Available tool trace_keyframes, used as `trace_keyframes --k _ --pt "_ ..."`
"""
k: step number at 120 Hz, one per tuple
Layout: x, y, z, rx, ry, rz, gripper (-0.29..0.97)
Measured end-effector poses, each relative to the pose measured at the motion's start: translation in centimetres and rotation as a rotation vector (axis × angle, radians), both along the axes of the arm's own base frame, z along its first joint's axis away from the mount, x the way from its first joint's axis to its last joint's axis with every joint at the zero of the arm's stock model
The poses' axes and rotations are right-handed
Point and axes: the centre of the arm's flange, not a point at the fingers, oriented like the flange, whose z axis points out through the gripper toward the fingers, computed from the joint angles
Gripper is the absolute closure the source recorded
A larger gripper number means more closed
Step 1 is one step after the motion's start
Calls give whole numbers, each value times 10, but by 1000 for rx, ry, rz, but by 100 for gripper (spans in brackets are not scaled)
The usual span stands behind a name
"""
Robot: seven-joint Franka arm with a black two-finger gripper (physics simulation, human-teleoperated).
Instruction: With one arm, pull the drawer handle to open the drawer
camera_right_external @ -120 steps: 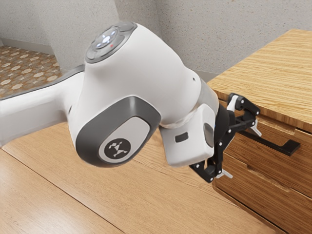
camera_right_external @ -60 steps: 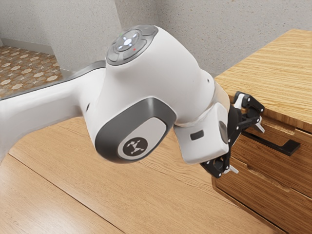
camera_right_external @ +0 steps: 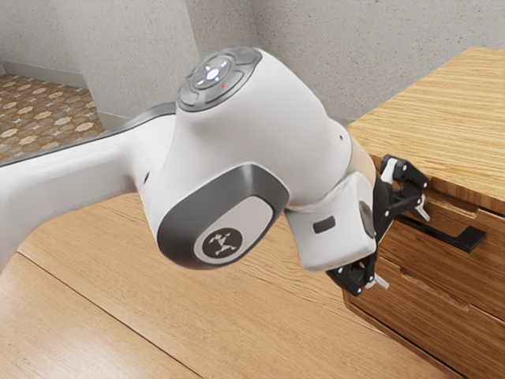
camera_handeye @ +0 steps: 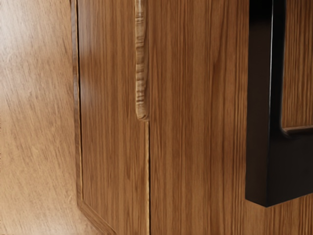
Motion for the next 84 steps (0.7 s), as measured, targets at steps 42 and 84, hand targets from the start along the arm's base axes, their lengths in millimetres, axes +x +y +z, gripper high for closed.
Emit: trace_keyframes --k 42,84 --pt "-13 4 6 -11 -6 18 12" --pt "-24 1 13 -32 -13 37 42"
